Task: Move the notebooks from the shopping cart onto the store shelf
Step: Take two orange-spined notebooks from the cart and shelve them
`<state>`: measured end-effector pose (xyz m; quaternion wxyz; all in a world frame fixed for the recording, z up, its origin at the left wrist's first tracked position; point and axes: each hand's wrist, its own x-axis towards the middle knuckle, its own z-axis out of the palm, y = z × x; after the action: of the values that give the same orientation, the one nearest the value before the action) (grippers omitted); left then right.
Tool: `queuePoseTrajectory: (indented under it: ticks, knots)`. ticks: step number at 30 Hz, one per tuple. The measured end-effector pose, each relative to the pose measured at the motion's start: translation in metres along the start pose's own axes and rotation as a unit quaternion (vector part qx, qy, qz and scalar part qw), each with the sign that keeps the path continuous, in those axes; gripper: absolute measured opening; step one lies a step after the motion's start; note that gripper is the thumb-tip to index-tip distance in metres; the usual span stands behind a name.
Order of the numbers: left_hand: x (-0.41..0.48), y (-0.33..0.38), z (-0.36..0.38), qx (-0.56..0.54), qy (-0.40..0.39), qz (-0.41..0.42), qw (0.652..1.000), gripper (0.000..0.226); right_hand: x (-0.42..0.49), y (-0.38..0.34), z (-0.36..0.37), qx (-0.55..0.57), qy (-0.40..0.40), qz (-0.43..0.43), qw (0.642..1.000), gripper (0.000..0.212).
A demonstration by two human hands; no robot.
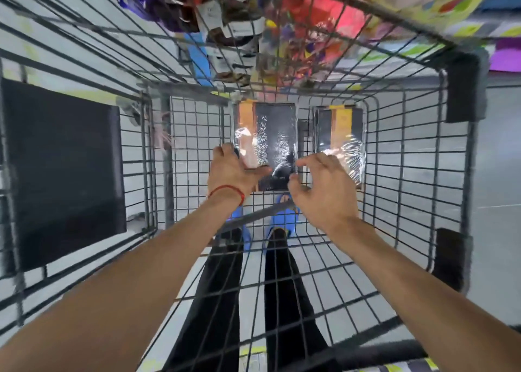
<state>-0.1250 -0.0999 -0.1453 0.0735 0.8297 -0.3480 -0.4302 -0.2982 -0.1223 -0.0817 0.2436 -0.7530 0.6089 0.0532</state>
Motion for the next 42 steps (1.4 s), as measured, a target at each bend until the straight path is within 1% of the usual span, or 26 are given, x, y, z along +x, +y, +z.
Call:
queuePoseTrajectory:
  ticks: [3, 6, 9, 13, 15, 19, 21, 24, 26, 29, 33, 35, 37, 42]
  knots:
    - [0.006, -0.007, -0.001, 0.001, 0.012, 0.007, 1.000, 0.063, 0.004, 0.000, 0.001, 0.002, -0.001, 0.003, 1.000, 0.034]
    - [0.008, -0.012, -0.011, -0.028, 0.006, 0.005, 1.000, 0.050, 0.005, -0.001, -0.001, 0.006, -0.007, 0.011, 1.000, 0.032]
    - [0.005, -0.014, -0.022, -0.053, 0.008, 0.002, 0.999, 0.046, 0.006, -0.006, -0.002, 0.010, -0.018, 0.018, 1.000, 0.031]
    - [-0.010, -0.021, -0.042, -0.114, 0.038, -0.010, 0.993, 0.045, 0.009, -0.012, 0.001, 0.016, -0.041, 0.042, 0.998, 0.035]
    - [-0.018, -0.027, -0.055, -0.119, 0.056, -0.003, 0.991, 0.041, 0.012, -0.016, 0.005, 0.025, -0.051, 0.059, 0.997, 0.040]
    - [-0.026, -0.046, -0.077, -0.089, 0.100, 0.042, 0.990, 0.037, 0.024, -0.022, 0.024, 0.057, -0.076, 0.112, 0.989, 0.055]
    - [-0.024, -0.054, -0.084, -0.071, 0.103, 0.049, 0.991, 0.037, 0.032, -0.027, 0.038, 0.094, -0.080, 0.148, 0.981, 0.066]
    - [-0.020, -0.065, -0.089, -0.069, 0.101, 0.055, 0.991, 0.038, 0.043, -0.035, 0.058, 0.186, -0.064, 0.199, 0.960, 0.080]
    - [-0.018, -0.070, -0.090, -0.075, 0.099, 0.055, 0.991, 0.039, 0.048, -0.037, 0.067, 0.186, -0.048, 0.219, 0.957, 0.084]
    - [-0.018, -0.071, -0.091, -0.084, 0.091, 0.057, 0.991, 0.038, 0.052, -0.033, 0.072, 0.189, -0.027, 0.237, 0.953, 0.081]
    - [-0.021, -0.068, -0.092, -0.086, 0.081, 0.056, 0.991, 0.040, 0.047, -0.023, 0.067, 0.205, -0.025, 0.263, 0.942, 0.069]
    - [-0.025, -0.065, -0.094, -0.082, 0.078, 0.056, 0.992, 0.041, 0.040, -0.019, 0.060, 0.222, -0.031, 0.276, 0.935, 0.067]
    - [-0.030, -0.062, -0.095, -0.078, 0.076, 0.053, 0.993, 0.044, 0.030, -0.017, 0.052, 0.239, -0.029, 0.271, 0.932, 0.063]
    - [-0.051, -0.048, -0.095, -0.069, 0.064, 0.031, 0.995, 0.040, -0.008, -0.008, 0.023, 0.275, 0.005, 0.244, 0.930, 0.043]
